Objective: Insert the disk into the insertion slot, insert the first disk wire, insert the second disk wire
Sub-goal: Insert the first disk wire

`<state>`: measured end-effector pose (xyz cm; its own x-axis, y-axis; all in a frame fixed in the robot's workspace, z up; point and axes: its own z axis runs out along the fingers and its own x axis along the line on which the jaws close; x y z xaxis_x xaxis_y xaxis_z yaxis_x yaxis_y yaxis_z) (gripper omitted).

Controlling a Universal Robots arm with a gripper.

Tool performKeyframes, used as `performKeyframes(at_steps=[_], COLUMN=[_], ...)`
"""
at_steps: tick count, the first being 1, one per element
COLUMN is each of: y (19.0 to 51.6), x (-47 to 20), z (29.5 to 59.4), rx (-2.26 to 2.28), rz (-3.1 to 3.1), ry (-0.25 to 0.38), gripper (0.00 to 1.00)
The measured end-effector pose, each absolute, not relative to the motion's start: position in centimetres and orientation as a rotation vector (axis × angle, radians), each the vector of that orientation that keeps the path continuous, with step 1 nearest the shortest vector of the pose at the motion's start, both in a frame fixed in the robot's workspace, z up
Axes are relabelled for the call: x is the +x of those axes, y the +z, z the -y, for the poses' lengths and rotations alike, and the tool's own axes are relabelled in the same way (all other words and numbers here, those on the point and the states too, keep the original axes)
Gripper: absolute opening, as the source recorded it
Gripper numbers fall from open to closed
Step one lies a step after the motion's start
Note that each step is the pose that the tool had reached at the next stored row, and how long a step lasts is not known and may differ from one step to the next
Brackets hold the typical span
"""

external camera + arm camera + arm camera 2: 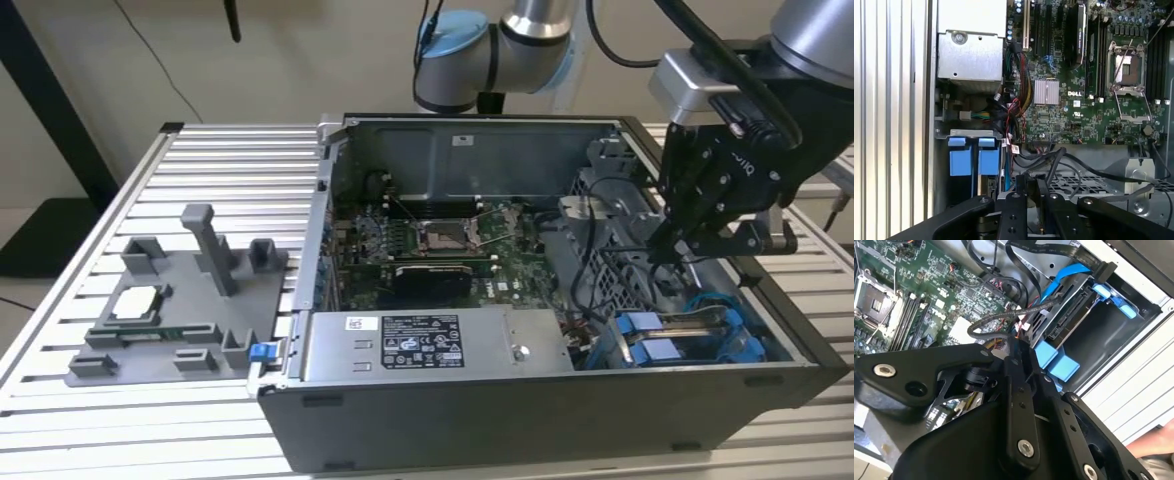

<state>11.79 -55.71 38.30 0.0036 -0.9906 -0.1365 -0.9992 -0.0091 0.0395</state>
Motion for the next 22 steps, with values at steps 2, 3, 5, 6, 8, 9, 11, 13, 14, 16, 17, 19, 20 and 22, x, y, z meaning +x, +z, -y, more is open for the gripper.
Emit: performKeyframes(at_steps=[2,3,5,6,8,9,11,13,14,16,17,19,20,22], y=[38.3,38.3,38.3,38.3,38.3,38.3,38.2,38.1,38.1,38.0,38.0,37.9,37.9,37.7], x=[11.8,11.8,11.8,11.8,11.8,11.9,12.0,12.2,12.3,12.6,12.7,13.0,13.1,13.3], z=[55.7,55.7,55.7,55.7,55.7,55.7,55.8,55.9,55.9,56.0,56.0,56.1,56.2,56.3], rx=[-2.176,-2.176,-2.176,-2.176,-2.176,-2.176,-2.176,-2.176,-2.176,-2.176,-2.176,-2.176,-2.176,-2.176], rz=[-2.162,-2.162,-2.162,-2.162,-2.162,-2.162,-2.162,-2.162,-2.162,-2.162,-2.162,-2.162,-2.162,-2.162], ry=[0.192,0.192,0.192,0.192,0.192,0.192,0.192,0.192,0.192,0.192,0.191,0.192,0.192,0.192], gripper=[0.00,0.00,0.00,0.00,0.00,0.00,0.00,0.00,0.00,0.00,0.00,0.00,0.00,0.00])
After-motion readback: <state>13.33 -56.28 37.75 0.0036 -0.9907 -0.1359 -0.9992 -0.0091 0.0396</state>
